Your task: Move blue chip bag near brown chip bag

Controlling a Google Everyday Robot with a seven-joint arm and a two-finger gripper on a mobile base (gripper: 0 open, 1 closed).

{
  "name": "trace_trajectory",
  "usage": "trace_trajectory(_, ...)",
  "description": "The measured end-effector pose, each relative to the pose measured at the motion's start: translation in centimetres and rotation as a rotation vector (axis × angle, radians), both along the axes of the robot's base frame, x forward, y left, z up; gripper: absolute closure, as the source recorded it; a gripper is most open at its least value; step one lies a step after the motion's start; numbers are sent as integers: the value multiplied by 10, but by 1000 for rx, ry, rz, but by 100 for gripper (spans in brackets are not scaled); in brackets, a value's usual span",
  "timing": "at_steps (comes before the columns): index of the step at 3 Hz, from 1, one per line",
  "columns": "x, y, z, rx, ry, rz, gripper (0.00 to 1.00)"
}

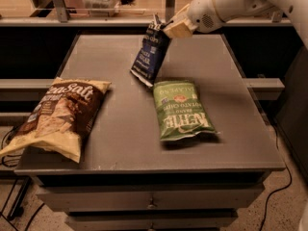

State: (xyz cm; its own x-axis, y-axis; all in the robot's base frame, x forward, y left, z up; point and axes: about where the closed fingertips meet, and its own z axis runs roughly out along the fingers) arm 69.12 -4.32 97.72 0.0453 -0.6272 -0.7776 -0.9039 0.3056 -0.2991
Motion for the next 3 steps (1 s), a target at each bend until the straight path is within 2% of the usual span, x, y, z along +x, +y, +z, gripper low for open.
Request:
trace_trajectory(1, -21, 40, -14, 46, 63, 87, 100)
trace_trajectory(2, -52, 87, -33, 136, 146, 167, 100)
trace_trajectory(3, -79, 123, -57, 190, 232, 223, 81)
